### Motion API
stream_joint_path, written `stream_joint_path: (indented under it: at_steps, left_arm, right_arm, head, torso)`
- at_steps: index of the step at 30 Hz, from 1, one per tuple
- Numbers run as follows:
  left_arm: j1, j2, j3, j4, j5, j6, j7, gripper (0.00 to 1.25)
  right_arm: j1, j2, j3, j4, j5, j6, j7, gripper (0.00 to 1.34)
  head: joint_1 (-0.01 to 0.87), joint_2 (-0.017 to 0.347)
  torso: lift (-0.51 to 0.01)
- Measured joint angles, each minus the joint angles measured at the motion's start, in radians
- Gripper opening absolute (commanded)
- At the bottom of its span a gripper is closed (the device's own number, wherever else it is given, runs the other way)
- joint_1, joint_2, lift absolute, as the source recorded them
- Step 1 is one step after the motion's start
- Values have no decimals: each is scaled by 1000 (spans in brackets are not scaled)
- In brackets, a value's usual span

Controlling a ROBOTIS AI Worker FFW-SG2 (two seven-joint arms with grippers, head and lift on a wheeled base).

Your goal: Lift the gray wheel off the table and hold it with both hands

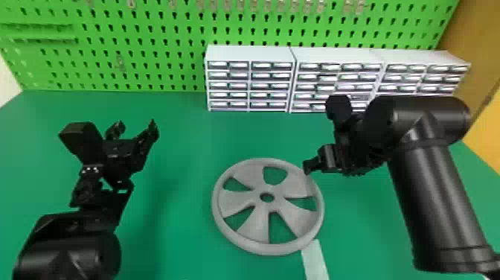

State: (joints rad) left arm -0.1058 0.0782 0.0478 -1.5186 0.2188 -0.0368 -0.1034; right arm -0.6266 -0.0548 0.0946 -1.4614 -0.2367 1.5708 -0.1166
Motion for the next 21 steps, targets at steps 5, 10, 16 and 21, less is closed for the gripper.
stream_joint_path:
  at_steps: [5,10,16,21]
  left_arm:
    - [1,0,0,0,0,0,1,790]
    - [2,0,2,0,0,0,1,790]
    - [2,0,2,0,-1,0,1,790]
    - [1,0,1,0,-2,0,1,790]
  right_arm:
    - [9,-2,4,1,-15,0,0,986]
    - [24,-6,5,-6,-38,0,0,985]
    - [39,-10,1,-22,-49,0,0,985]
    - [48,-13,0,-23,-50,0,0,985]
  head:
    - [711,15]
    - [711,15]
    - [711,15]
    - [711,15]
  torso:
    - [-98]
    - [-98]
    - [-98]
    - [-98]
